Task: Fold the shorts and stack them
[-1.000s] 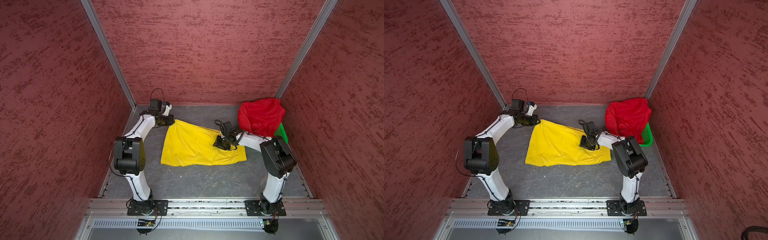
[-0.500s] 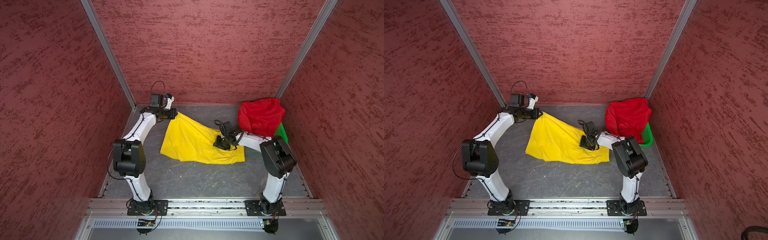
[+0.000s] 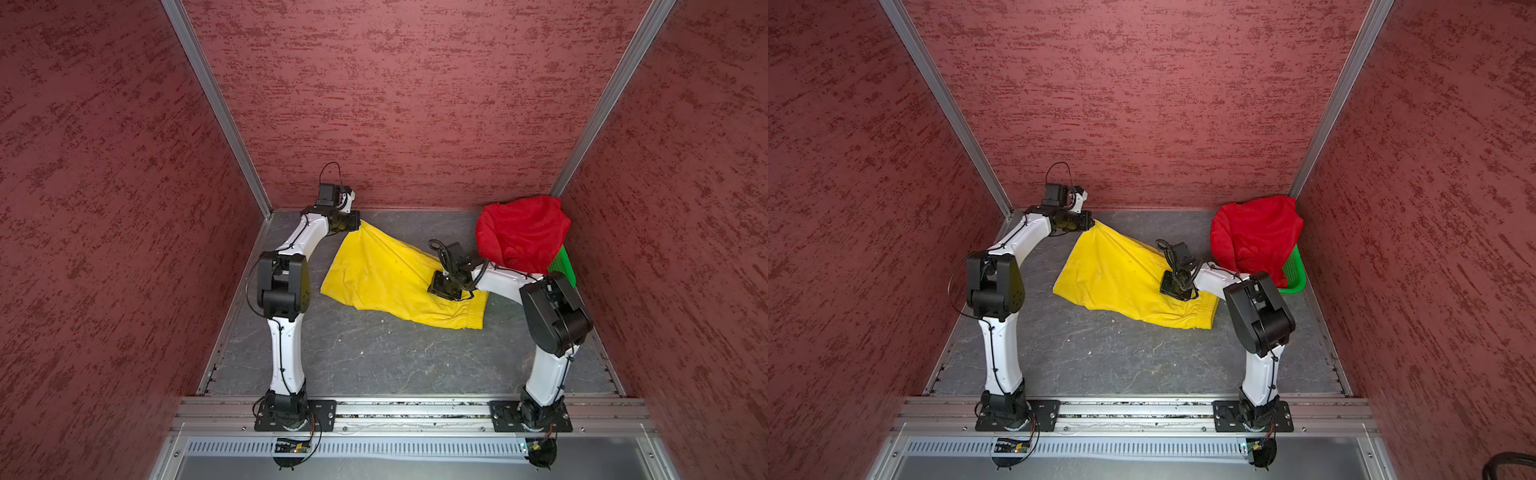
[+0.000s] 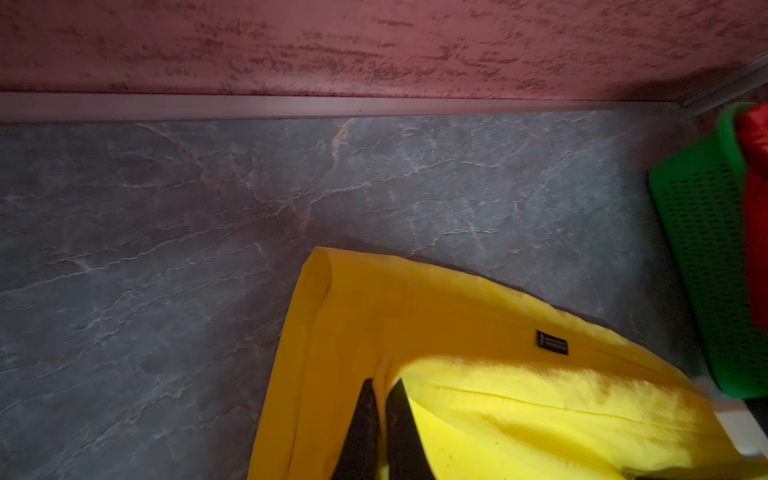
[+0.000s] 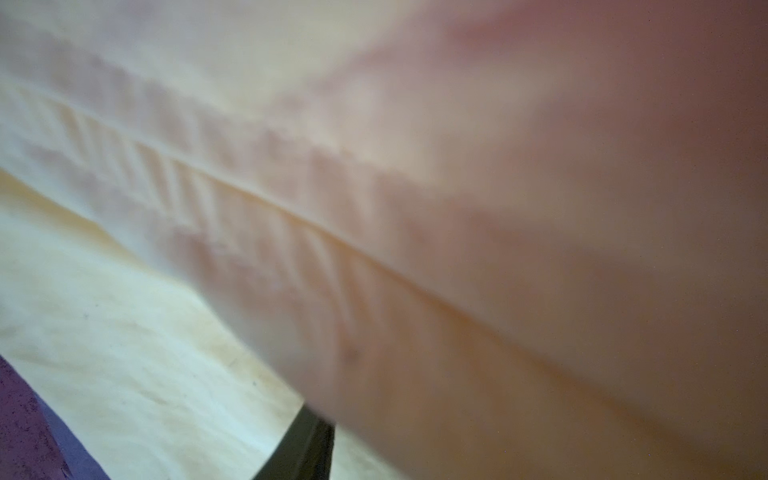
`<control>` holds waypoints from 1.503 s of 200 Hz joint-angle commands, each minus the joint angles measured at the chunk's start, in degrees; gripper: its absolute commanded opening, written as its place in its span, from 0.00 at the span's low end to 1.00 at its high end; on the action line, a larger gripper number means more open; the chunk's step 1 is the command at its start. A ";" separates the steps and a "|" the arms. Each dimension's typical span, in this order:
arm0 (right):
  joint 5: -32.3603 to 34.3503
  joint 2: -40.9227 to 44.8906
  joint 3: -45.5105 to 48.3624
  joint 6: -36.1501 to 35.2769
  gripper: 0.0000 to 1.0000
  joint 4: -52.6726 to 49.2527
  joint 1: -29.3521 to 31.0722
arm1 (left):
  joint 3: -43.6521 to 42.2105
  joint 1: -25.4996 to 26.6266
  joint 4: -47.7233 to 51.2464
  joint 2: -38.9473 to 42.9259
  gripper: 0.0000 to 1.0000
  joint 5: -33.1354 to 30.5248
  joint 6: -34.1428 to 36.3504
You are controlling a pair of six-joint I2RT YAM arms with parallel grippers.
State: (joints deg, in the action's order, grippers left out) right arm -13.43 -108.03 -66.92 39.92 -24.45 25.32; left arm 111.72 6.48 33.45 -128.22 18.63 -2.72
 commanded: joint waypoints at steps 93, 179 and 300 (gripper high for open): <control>6.25 8.16 -8.40 4.44 0.41 -7.93 0.97 | -1.53 -0.34 9.09 8.31 0.65 -2.01 -5.32; 4.91 6.24 3.74 6.25 0.40 -3.59 2.52 | -31.36 5.08 7.52 18.30 0.36 2.10 -13.65; 2.27 -8.48 -15.62 -0.55 0.41 -8.96 14.05 | -38.68 -7.38 14.71 29.26 0.41 -4.76 -11.77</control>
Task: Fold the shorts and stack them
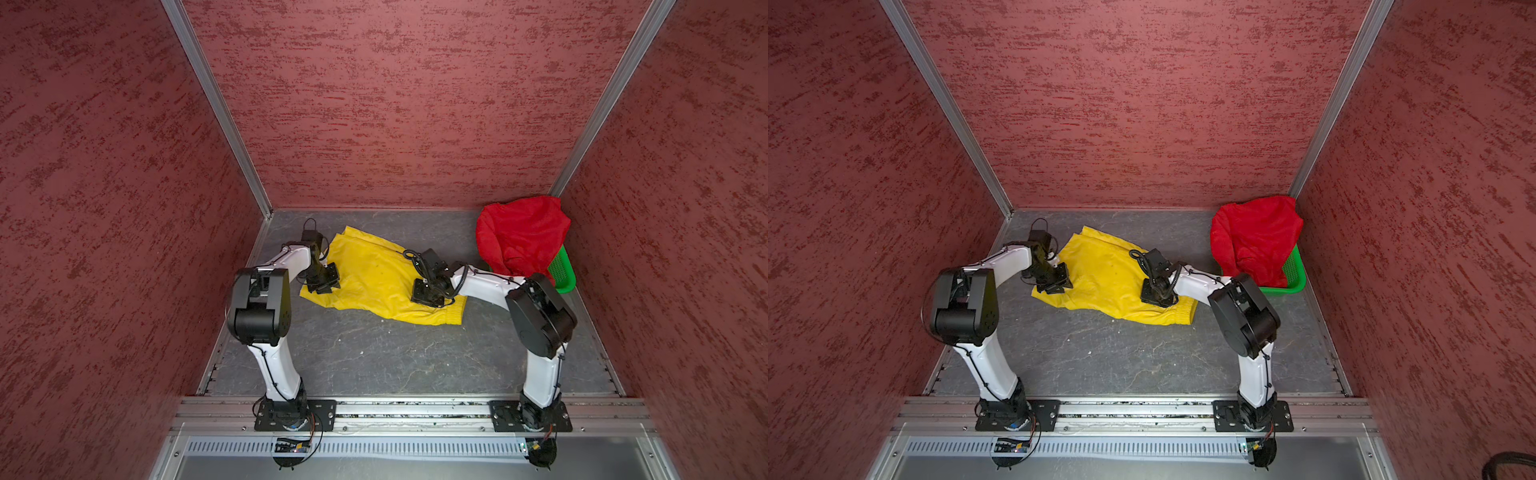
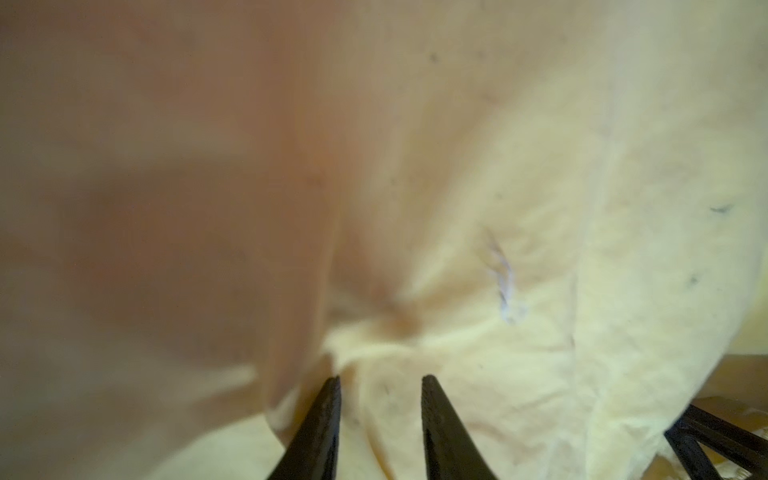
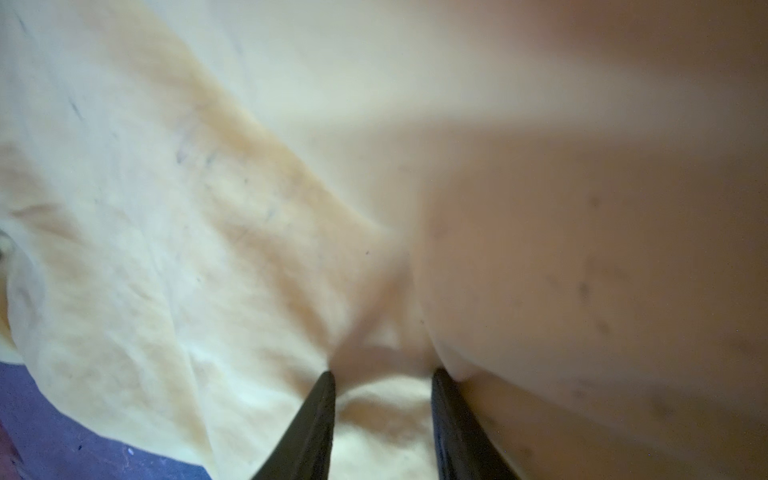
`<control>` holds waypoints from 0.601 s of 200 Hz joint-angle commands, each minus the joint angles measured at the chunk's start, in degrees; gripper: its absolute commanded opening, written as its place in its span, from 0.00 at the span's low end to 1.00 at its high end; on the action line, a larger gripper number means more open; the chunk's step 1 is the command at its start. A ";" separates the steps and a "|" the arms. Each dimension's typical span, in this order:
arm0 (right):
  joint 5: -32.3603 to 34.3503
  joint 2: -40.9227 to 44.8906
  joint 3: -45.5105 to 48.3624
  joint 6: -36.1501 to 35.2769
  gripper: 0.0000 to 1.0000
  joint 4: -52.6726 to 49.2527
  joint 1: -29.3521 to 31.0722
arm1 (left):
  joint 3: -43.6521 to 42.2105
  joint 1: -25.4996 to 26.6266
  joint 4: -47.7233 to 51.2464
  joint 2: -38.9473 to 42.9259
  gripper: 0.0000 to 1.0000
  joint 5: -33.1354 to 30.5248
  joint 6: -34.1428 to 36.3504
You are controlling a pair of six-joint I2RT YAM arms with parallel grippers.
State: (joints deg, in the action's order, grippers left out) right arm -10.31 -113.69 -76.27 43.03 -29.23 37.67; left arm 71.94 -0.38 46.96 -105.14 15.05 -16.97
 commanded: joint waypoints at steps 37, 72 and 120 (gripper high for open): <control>1.29 5.70 -6.87 -3.09 0.43 -4.09 0.81 | 2.31 5.81 -2.03 14.49 0.51 2.24 8.89; 1.04 18.34 4.71 0.29 0.44 -1.01 -3.74 | 0.45 20.93 -8.46 18.48 0.60 3.10 20.34; -2.90 35.71 23.09 3.47 0.46 3.28 -15.16 | -6.60 39.03 -22.39 16.27 0.70 5.14 38.12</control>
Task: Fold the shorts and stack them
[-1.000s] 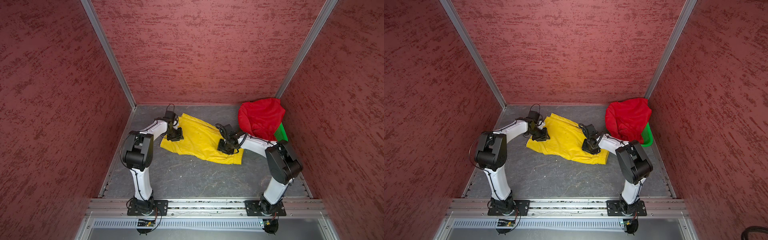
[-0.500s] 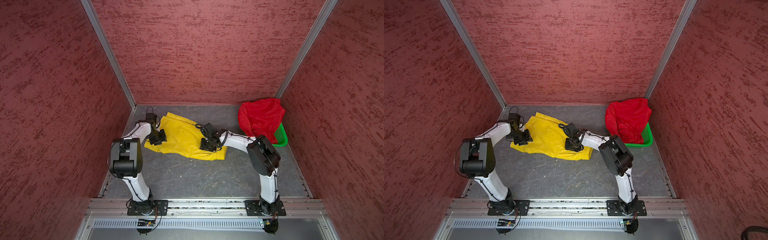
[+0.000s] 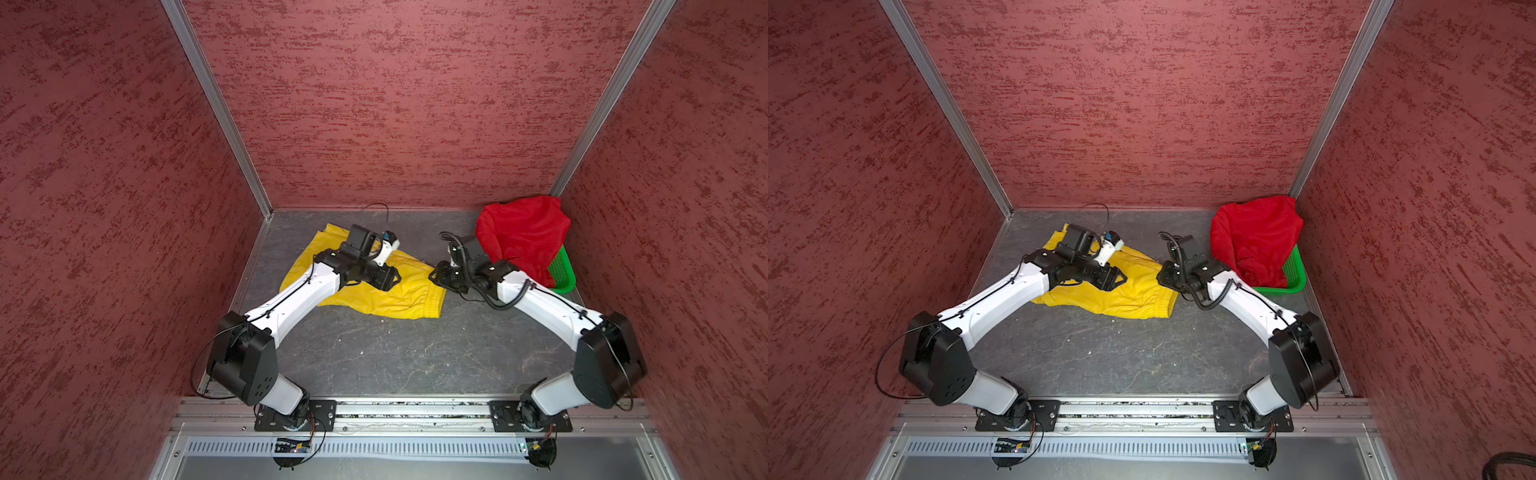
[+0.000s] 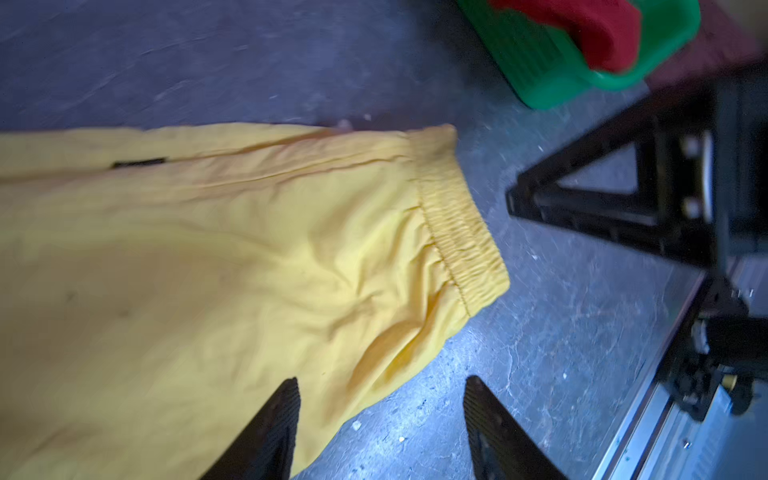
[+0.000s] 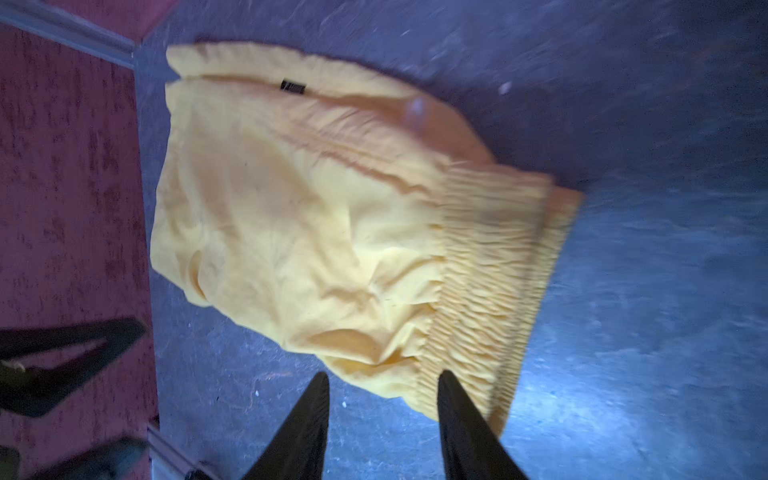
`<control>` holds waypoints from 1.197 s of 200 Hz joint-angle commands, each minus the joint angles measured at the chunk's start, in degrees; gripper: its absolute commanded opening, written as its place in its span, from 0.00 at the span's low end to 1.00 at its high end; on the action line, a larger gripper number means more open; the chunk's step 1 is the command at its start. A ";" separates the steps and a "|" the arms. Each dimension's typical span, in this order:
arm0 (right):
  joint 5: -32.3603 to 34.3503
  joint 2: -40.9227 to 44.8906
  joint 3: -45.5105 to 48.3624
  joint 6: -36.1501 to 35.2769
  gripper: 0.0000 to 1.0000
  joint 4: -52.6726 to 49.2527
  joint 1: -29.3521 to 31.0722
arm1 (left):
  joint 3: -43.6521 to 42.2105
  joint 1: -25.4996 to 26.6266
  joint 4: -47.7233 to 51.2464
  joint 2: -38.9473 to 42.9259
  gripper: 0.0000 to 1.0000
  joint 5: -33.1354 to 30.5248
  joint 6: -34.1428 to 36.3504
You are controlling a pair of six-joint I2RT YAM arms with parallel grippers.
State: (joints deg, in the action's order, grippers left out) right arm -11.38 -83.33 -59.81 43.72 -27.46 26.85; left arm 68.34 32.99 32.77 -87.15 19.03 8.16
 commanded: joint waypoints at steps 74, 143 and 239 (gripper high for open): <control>-4.90 12.49 16.10 4.79 0.53 3.32 -10.33 | 0.15 12.37 -17.15 -17.53 0.77 -3.30 25.21; -8.37 12.36 21.25 14.59 0.61 12.98 -10.77 | -1.55 14.53 -21.12 -23.01 0.51 -6.04 28.55; -15.16 3.13 28.94 43.06 0.71 44.68 -9.81 | -5.35 11.29 -29.91 -16.19 0.12 -0.34 14.04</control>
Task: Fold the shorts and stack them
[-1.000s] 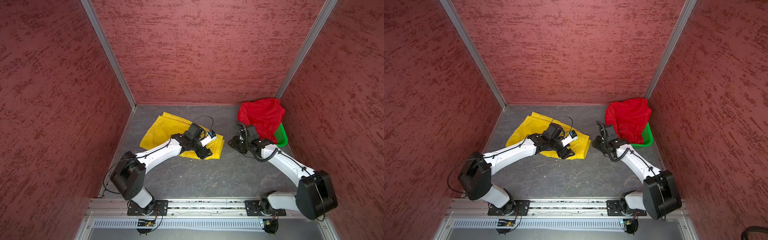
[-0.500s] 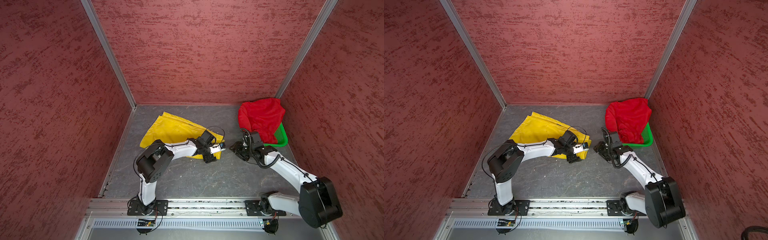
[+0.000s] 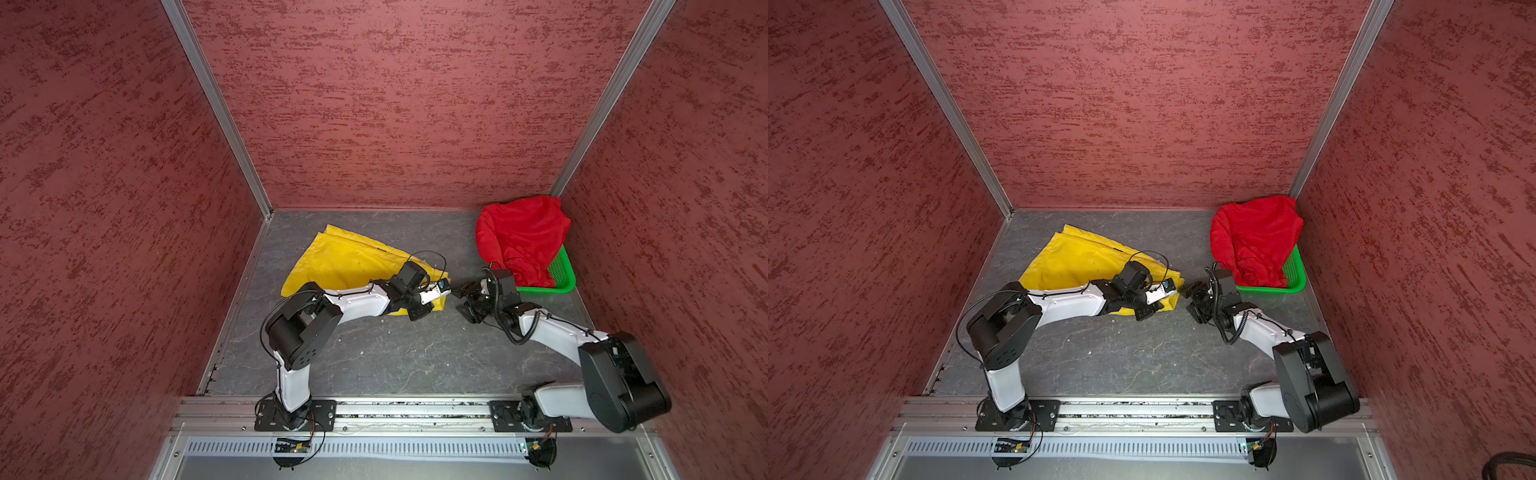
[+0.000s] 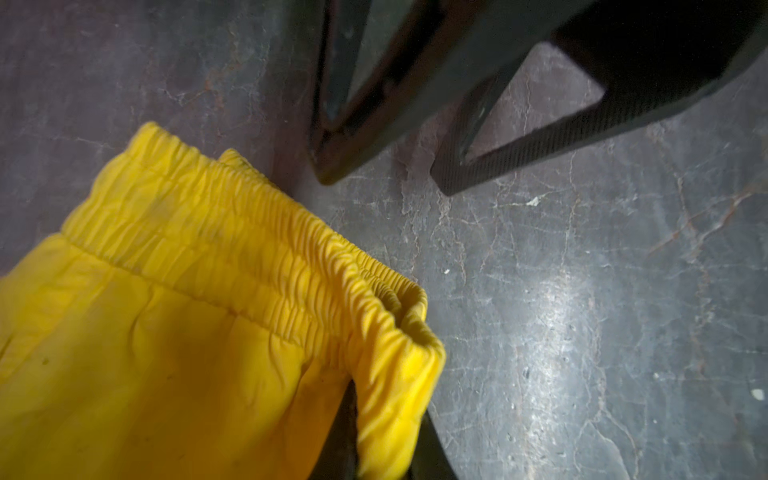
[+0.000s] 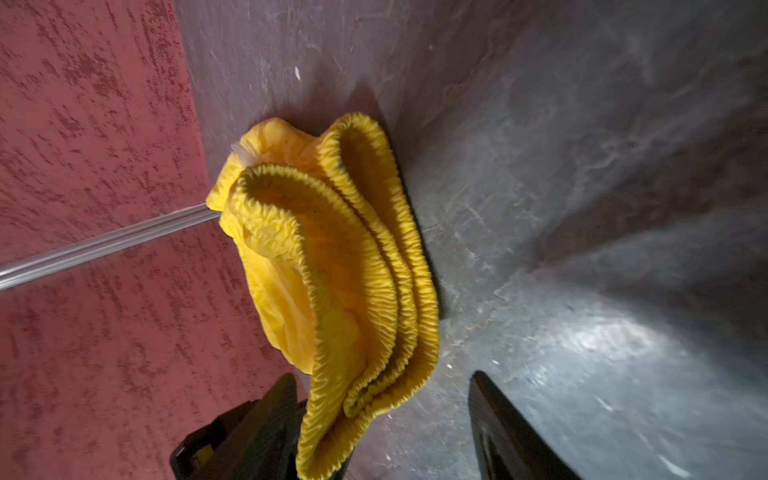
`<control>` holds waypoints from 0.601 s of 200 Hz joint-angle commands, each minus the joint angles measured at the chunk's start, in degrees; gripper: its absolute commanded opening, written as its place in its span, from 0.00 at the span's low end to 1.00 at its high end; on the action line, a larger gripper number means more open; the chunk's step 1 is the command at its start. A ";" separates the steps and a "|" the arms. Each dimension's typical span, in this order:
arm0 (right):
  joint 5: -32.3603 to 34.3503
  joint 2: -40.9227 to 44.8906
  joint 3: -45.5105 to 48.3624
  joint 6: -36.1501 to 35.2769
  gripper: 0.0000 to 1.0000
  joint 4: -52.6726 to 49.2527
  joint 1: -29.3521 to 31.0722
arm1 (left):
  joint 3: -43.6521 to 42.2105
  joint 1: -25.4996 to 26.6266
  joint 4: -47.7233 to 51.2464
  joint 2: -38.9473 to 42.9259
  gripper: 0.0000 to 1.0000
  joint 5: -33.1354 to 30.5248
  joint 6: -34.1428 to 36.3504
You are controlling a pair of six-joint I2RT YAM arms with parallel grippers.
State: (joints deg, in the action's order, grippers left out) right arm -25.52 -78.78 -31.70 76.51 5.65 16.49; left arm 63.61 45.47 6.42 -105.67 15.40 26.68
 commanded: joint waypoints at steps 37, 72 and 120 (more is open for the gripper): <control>-1.95 -4.19 -0.50 11.41 0.75 14.21 1.87 | 0.12 -2.62 -1.47 1.27 0.15 4.18 -6.32; 0.62 -3.12 0.74 9.20 0.76 6.33 1.97 | 3.91 -1.91 7.02 -0.54 0.69 3.85 -2.91; 2.14 -0.58 4.08 8.71 0.76 4.74 1.03 | 1.09 0.88 5.94 2.00 0.71 1.01 9.83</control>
State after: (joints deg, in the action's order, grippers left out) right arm -26.00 -81.01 -28.99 83.70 12.43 18.15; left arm 65.73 44.36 11.25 -105.27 18.81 27.70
